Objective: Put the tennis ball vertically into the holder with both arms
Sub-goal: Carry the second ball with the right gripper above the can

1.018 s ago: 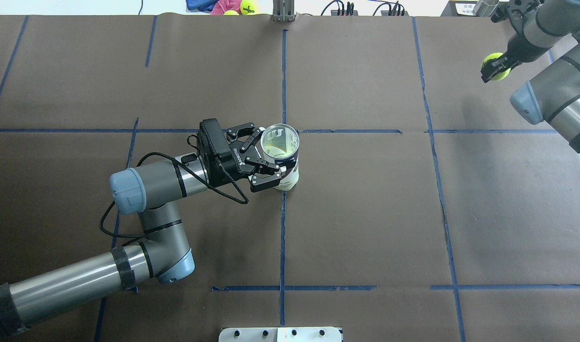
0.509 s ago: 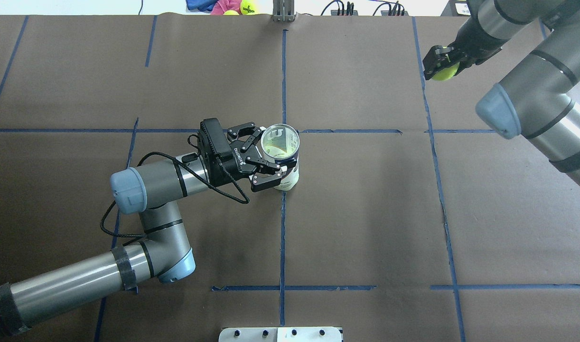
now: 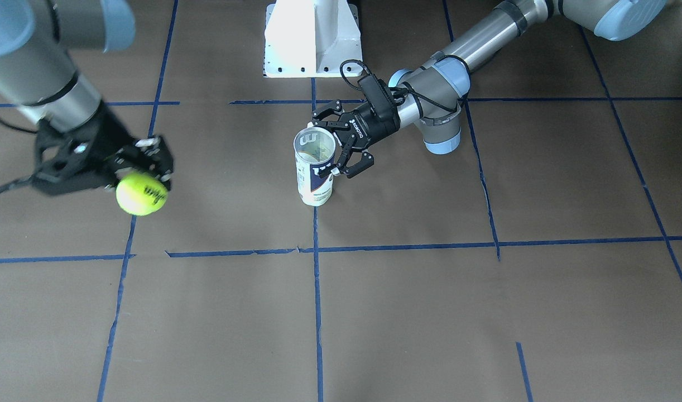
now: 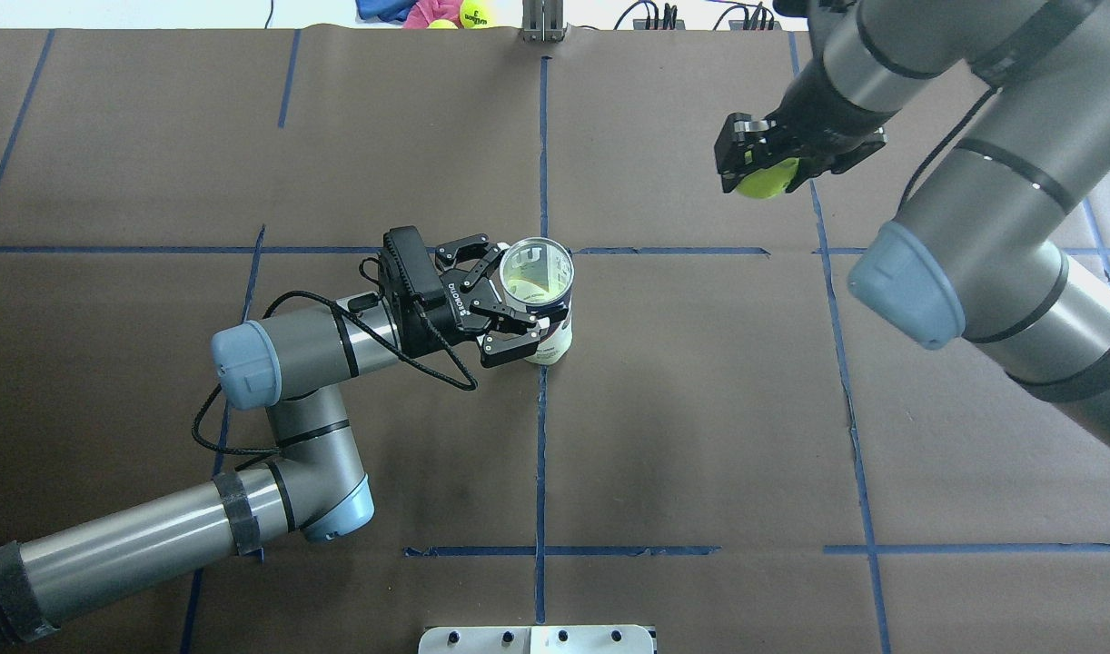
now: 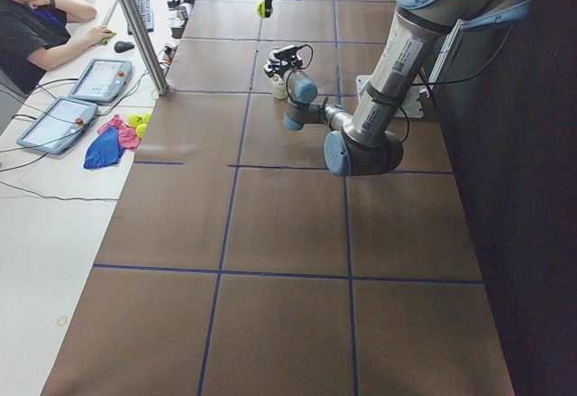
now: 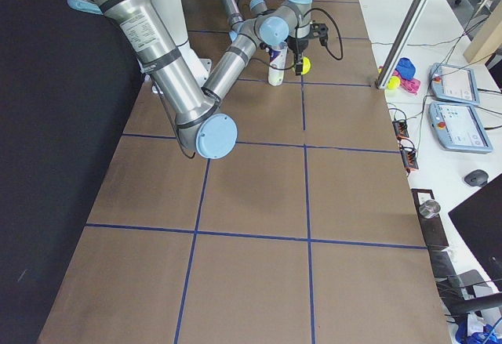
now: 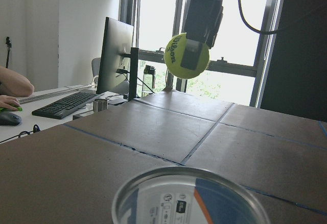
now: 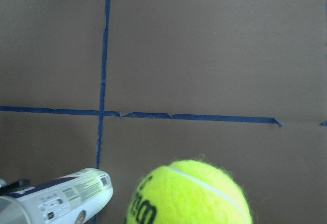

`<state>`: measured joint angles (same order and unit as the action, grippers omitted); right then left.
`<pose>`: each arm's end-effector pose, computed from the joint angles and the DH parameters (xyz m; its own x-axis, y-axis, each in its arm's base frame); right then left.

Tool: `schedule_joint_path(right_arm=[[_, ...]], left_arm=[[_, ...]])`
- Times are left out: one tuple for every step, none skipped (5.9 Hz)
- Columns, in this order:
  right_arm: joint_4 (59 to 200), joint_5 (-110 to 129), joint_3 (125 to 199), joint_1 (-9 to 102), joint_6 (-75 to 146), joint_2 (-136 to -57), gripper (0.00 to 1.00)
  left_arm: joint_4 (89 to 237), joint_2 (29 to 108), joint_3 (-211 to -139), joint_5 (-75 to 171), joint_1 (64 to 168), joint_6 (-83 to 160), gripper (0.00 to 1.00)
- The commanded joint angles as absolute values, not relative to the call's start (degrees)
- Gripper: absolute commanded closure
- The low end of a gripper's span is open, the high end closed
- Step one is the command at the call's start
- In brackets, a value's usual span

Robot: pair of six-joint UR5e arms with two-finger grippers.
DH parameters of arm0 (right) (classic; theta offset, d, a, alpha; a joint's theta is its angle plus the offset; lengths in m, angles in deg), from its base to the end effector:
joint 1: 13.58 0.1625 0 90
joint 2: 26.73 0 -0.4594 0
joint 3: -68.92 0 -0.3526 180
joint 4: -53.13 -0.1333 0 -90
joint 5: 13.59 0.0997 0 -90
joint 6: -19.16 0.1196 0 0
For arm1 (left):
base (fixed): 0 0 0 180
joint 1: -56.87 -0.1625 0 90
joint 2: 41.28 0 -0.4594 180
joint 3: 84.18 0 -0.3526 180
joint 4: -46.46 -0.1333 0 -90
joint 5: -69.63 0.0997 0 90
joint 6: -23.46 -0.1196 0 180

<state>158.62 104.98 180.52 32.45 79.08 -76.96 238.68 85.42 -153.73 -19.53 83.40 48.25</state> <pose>-0.3671 -0.4902 0.2077 0.6156 0.0041 0.7881 -0.0984 0.9926 0.0717 0.5397 -0.4204 0.2875 0.2371 0.8962 -0.3749 0.5793 0.1794 0.7951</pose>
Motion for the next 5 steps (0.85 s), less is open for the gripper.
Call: schedule_joint_path(right_arm=[[163.51, 100.15, 180.81, 26.25, 89.77, -69.73, 0.93], [163.6, 97.18, 179.42, 23.45, 92.26, -67.53, 0.92], [163.52, 95.41, 176.44, 22.12, 92.89, -65.25, 0.9], [163.43, 95.22, 174.15, 21.67, 92.98, -63.49, 0.83], [163.43, 93.74, 174.04, 20.79, 93.59, -63.38, 0.74]], left_arm=[[238.68, 85.46, -153.53, -19.58, 83.32, 48.25, 0.1], [238.68, 85.72, -153.53, -19.49, 83.24, 48.25, 0.1], [238.68, 85.64, -153.53, -19.58, 83.24, 48.25, 0.1], [238.68, 85.63, -153.53, -19.58, 83.24, 48.25, 0.1], [238.68, 85.63, -153.44, -19.58, 83.24, 48.25, 0.1]])
